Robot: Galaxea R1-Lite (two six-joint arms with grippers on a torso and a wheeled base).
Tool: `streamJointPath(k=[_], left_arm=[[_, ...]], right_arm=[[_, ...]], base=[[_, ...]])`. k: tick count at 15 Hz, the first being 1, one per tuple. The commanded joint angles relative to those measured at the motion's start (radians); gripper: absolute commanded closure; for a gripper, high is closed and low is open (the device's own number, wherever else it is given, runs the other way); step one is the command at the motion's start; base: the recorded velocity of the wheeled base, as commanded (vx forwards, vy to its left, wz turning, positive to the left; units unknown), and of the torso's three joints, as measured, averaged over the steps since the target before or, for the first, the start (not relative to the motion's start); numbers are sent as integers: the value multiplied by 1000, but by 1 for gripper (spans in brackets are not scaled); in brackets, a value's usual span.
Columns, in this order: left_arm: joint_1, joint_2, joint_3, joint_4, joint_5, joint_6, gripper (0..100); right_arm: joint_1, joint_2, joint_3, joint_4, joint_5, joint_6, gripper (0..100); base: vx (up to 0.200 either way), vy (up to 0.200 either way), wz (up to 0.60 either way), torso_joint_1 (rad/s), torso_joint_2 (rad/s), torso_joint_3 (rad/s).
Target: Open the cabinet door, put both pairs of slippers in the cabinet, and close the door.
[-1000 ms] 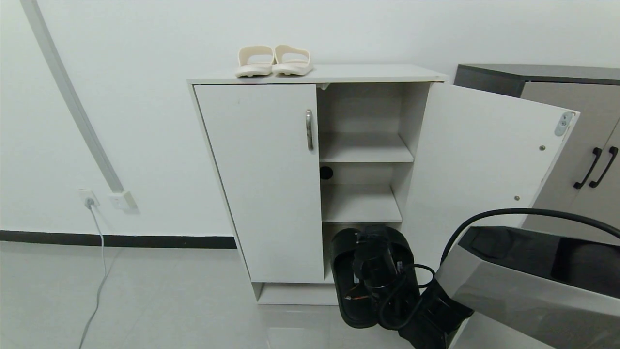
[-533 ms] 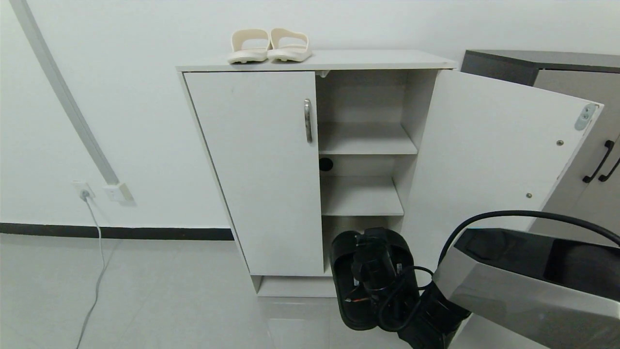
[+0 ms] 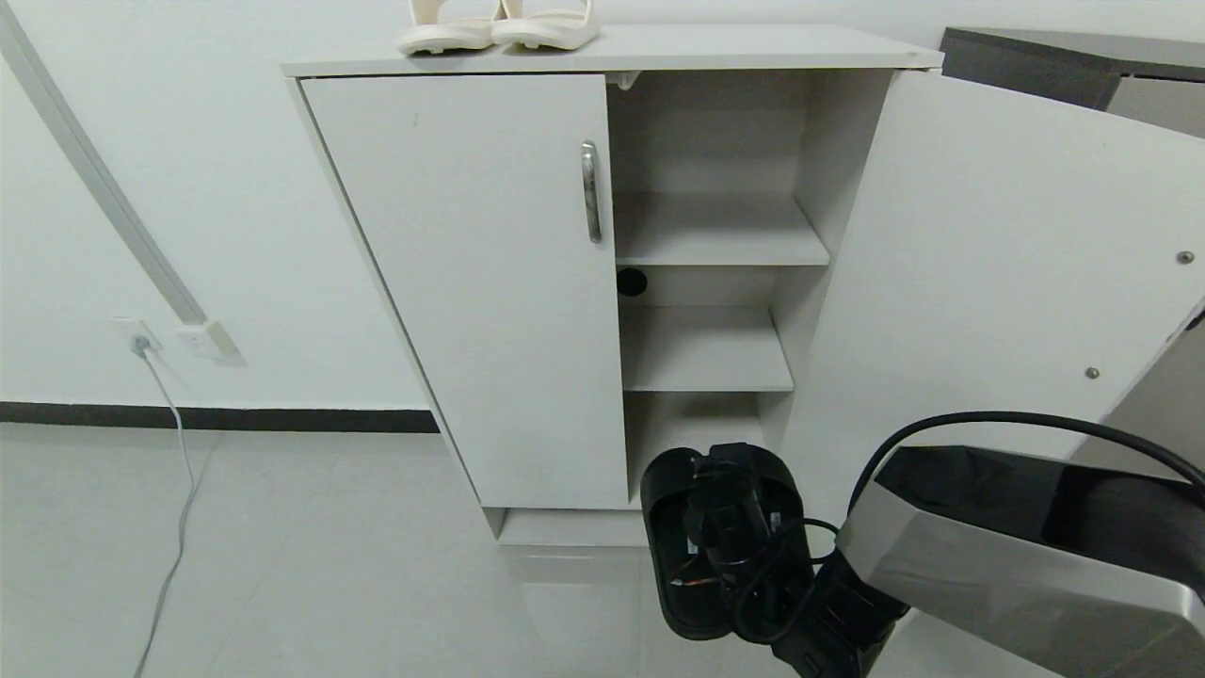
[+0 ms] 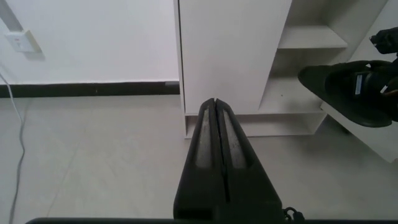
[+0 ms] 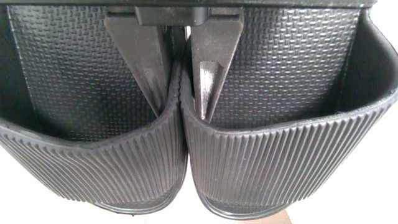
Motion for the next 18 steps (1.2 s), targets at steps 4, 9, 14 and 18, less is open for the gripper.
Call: streamJointPath(k=[4,9,14,18], left_arm=[[0,1,0,-1,0,0,100],[0,1,0,-1,0,0,100],[0,1,0,-1,0,0,100],[0,1,0,-1,0,0,100]], right_arm=[[-15,82,9,-322,-7,-135,100],[-29,107,6,-412,-5,-196,100],[-35,107,4,-412,-5,-198,100],[-41,103,1,-412,-5,-198,100]], base=[[0,0,0,2,1,-20],[0,0,0,0,0,0],[0,0,0,0,0,0],[200,0,0,1,6,4]])
